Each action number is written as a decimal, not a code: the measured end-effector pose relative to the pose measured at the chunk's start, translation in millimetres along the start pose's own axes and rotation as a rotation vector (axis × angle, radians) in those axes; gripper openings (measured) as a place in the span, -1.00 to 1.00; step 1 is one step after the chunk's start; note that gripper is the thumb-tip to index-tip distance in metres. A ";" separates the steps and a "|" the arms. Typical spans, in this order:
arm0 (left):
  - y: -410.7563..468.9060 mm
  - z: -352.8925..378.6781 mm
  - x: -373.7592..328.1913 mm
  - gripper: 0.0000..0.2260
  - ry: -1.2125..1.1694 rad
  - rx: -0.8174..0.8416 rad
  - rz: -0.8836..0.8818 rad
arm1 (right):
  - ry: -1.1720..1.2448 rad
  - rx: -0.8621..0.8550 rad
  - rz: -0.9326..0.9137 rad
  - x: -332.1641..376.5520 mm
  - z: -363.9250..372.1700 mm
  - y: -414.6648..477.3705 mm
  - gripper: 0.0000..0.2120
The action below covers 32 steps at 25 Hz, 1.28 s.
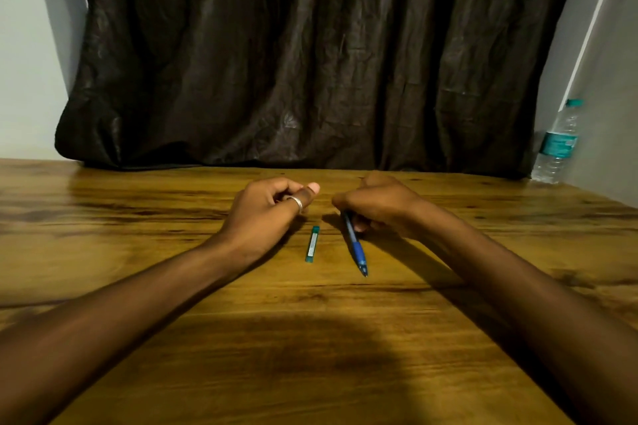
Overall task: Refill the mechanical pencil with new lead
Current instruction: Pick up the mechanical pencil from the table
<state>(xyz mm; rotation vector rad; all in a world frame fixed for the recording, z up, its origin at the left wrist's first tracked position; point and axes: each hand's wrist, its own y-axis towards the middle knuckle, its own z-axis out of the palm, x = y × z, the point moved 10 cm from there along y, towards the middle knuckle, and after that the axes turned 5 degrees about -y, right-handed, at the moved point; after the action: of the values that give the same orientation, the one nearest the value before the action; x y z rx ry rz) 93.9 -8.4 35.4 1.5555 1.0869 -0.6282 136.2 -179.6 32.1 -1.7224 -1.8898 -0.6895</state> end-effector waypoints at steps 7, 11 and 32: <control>0.7 10.9 18.4 -0.72 -0.333 0.096 -0.207 | 0.725 0.033 -0.108 15.8 5.7 1.2 -0.83; 1.6 14.8 21.7 -0.77 -0.291 0.155 -0.216 | 0.951 0.077 -0.140 15.9 18.8 3.0 -0.86; 8.4 -15.6 44.1 -0.91 -0.214 -0.133 -0.265 | 0.369 -0.094 -0.247 -13.5 7.9 11.7 -0.89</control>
<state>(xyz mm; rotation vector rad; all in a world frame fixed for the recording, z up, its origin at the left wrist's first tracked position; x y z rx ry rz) 118.6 20.3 6.5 1.2102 1.1553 -0.8635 148.9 -183.7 17.8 -1.3109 -1.8409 -1.1221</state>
